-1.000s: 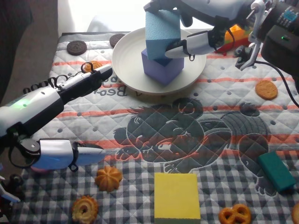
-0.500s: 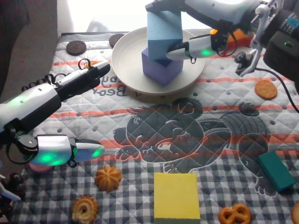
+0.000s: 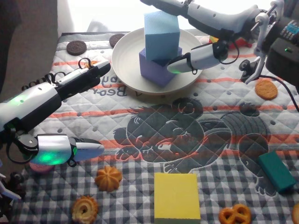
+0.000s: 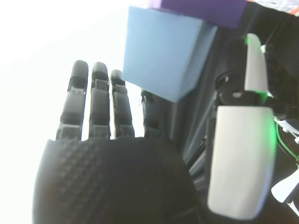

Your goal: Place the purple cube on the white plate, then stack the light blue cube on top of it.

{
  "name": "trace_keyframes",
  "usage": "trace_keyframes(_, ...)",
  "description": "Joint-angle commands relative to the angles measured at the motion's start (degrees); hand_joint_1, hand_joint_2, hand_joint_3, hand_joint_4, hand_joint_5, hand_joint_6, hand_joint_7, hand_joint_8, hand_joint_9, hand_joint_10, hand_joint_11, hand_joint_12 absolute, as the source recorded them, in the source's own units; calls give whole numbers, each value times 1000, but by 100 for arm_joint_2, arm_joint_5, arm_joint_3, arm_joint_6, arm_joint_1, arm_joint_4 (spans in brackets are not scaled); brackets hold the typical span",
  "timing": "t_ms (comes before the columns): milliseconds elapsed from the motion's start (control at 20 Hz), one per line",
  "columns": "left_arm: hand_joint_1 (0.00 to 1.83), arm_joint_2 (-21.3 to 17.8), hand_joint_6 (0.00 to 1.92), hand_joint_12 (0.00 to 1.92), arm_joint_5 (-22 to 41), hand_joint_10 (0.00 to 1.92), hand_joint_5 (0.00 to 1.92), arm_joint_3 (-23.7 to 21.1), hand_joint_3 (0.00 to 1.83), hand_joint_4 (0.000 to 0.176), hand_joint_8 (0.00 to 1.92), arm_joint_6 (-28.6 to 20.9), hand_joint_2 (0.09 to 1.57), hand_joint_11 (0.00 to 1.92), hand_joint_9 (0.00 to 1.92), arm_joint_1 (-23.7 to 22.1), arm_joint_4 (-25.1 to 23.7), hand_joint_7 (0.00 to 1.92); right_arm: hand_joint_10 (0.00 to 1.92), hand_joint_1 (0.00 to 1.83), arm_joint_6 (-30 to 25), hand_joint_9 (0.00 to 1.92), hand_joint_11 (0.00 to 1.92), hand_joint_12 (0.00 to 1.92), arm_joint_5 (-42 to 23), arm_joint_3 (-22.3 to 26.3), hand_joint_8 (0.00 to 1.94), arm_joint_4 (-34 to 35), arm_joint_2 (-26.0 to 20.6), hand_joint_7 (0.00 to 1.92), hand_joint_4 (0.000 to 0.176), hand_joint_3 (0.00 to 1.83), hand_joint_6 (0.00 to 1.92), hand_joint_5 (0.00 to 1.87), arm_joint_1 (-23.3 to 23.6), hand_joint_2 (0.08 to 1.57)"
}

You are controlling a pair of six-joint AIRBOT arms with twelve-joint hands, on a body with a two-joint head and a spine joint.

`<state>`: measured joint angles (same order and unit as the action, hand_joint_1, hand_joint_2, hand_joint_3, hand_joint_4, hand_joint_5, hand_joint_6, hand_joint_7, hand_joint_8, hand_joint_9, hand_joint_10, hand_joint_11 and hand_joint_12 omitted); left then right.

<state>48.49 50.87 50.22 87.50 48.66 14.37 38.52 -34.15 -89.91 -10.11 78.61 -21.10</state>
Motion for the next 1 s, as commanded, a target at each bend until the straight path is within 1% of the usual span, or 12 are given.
trace_keyframes(0,995,2,1,481,730,5,24,11,1,170,1,-43,970,0,193,-64,-25,186,1,869,-88,126,0,348,-875,10,3,151,-103,75,176,0,0,0,5,900)
trace_keyframes(100,975,-8,0,397,904,6,1,40,0,164,4,-68,968,0,181,-106,0,175,0,758,-232,26,0,556,-1331,160,0,211,-400,2,176,0,0,0,-43,878)
trace_keyframes(200,902,-90,0,31,1239,0,0,186,0,173,0,-676,976,0,22,-151,-21,24,0,711,-227,0,0,78,-1631,382,0,316,-794,0,176,2,0,0,-164,875)
trace_keyframes(250,855,-139,0,5,1430,0,0,305,0,146,0,-1191,965,0,4,-118,-54,4,0,708,-223,0,0,15,-1796,469,0,371,-929,0,176,5,0,0,-239,883)
trace_keyframes(350,741,-213,0,45,1904,8,0,577,0,124,12,-2410,940,95,28,68,-85,42,0,662,-217,0,0,0,-2274,727,0,557,-1248,0,176,0,0,0,-556,862)
trace_keyframes(400,752,-231,0,276,2157,1,0,702,0,151,23,-3033,984,18,57,169,-100,59,0,672,-216,0,0,0,-2643,907,0,692,-1425,0,176,0,0,0,-808,867)
trace_keyframes(500,689,-237,0,383,2664,2,0,812,0,123,6,-3680,1025,0,65,394,-60,105,0,739,-192,0,0,0,-3515,1373,0,1054,-1845,0,176,0,0,0,-1454,871)
trace_keyframes(550,674,-245,0,400,3052,4,0,770,0,111,5,-3841,1008,0,74,574,16,118,0,726,-185,0,0,0,-4158,1678,0,1362,-2083,0,176,8,0,0,-2021,891)
trace_keyframes(650,678,-283,0,340,3469,0,0,639,0,152,0,-3938,987,0,17,845,86,81,0,749,-185,0,0,0,-4906,2010,0,1753,-2289,0,176,0,0,0,-2754,875)
trace_keyframes(850,569,-312,0,494,4458,7,0,374,0,86,4,-4299,949,0,50,1476,239,79,0,564,-188,0,0,0,-5927,2574,0,2013,-2549,0,176,5,0,0,-3674,881)
trace_keyframes(900,523,-307,0,390,4609,2,0,356,17,79,1,-4365,1028,0,41,1562,266,52,0,584,-188,0,0,0,-6068,2635,0,2039,-2575,0,176,13,0,0,-3803,905)
trace_keyframes(950,429,-301,0,370,4778,0,0,345,28,107,0,-4457,1070,0,7,1646,293,10,0,650,-188,0,0,0,-6295,2725,0,2106,-2605,0,153,16,0,0,-3973,1008)
